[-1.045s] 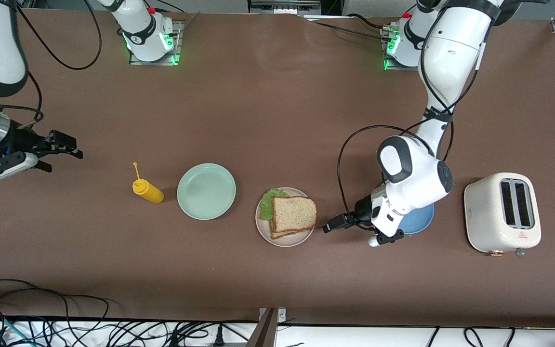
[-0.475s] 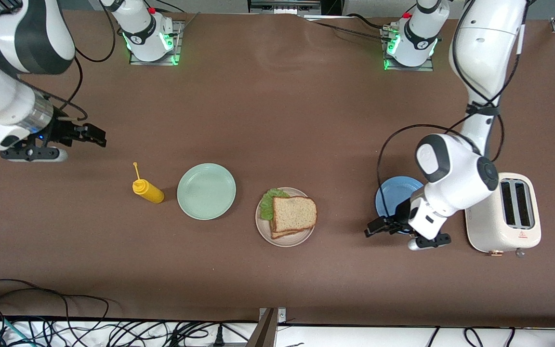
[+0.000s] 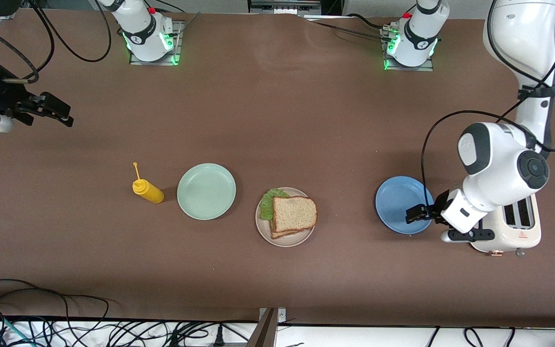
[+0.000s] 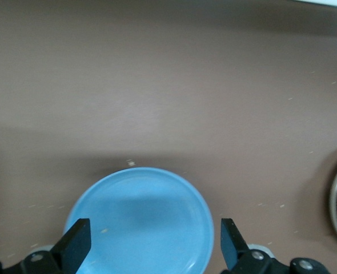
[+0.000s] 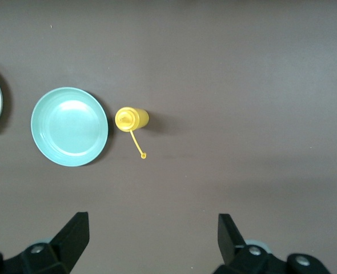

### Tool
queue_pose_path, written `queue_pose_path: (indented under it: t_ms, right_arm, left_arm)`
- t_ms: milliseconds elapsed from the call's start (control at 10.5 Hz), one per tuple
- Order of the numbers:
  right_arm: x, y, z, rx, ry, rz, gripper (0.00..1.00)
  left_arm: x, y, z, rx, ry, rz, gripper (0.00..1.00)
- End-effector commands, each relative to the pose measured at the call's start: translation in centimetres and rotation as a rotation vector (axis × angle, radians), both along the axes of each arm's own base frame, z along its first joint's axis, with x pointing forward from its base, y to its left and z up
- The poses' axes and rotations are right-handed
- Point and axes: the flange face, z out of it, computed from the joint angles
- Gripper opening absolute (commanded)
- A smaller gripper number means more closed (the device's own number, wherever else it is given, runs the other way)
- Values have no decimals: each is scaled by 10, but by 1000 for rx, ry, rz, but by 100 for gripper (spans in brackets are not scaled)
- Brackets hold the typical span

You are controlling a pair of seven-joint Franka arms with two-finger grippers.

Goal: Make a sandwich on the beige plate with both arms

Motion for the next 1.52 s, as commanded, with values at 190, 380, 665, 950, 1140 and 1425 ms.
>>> queue_pose_path:
  t_ms: [190,380,665,950,1140,1425]
  right_arm:
    - [19,11,4,-51,-21,57,100]
    - [20,-12,0,-51,-15,55,100]
    - [22,-12,-7,-42,7,55,100]
    - [23,-11,-6,-42,4,54,100]
    - [23,-12,-6,-42,1,52,100]
    - [23,-12,-7,-41,7,52,100]
  left_arm:
    - [-41,45,66,231,96,-112,100]
    - [-56,58,101,227,108,-154,100]
    - [-78,61,151,208,118,-143,100]
    - [-99,57,192,112,120,-123,100]
    - [-108,57,223,107,137,-126,100]
    - [-125,54,256,103,175,-197,100]
